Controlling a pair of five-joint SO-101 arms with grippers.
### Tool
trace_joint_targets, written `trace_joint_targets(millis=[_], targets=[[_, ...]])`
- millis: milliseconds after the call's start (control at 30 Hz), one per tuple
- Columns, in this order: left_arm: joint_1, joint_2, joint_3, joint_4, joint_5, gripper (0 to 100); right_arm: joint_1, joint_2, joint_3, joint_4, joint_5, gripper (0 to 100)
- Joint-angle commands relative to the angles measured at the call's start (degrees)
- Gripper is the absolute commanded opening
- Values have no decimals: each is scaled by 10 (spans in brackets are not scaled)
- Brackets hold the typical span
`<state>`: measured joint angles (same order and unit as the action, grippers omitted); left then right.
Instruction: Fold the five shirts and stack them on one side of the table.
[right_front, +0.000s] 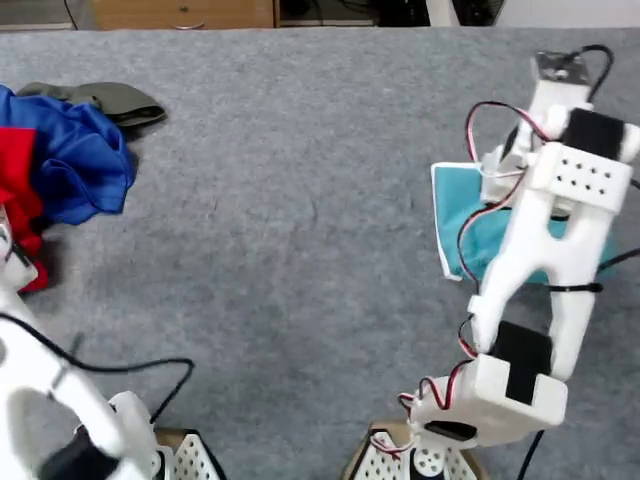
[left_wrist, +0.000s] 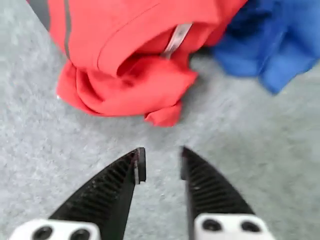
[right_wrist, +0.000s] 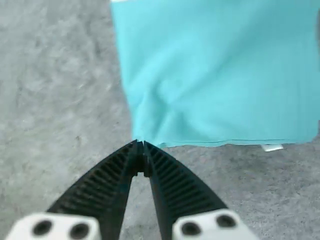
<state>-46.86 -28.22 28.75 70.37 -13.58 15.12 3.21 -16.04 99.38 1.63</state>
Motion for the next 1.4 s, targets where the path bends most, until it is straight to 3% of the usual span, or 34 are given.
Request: trace_joint_targets(millis=[0, 100, 200, 267, 333, 467, 600, 833, 967, 1100, 1200, 1267, 1367], targets=[[-50, 97, -61, -23, -16, 164, -29, -29, -24, 8, 2, 5], [-69, 194, -83, -84, -19, 161, -44, -29, -25, 7, 2, 5], [-61, 311, -62, -220, -17, 159, -59, -26, -25, 7, 2, 5], [-55, 382, -54, -302, -11, 123, -70, -28, -25, 6, 2, 5], [-47, 421, -73, -325, -7, 59, -75, -30, -25, 6, 2, 5], [-35, 411, -129, -257, -6, 21, -77, -30, -25, 10, 2, 4], [-17, 364, -175, -129, -4, 19, -74, -31, -28, 24, 2, 4], [40, 144, -149, 0, 6, 19, -74, -70, -24, 27, -14, 4], [177, -60, -74, 97, 7, 19, -74, -102, -24, 27, -11, 4], [440, -281, -13, 153, 4, 19, -74, -112, -22, 27, -10, 4], [615, -386, 33, 150, 8, 19, -77, -116, 5, 27, 13, 4], [657, -396, 52, 155, 22, 19, -78, -116, 28, 27, 22, 4], [658, -380, 55, 181, 37, 21, -78, -116, 57, 25, 48, 5]])
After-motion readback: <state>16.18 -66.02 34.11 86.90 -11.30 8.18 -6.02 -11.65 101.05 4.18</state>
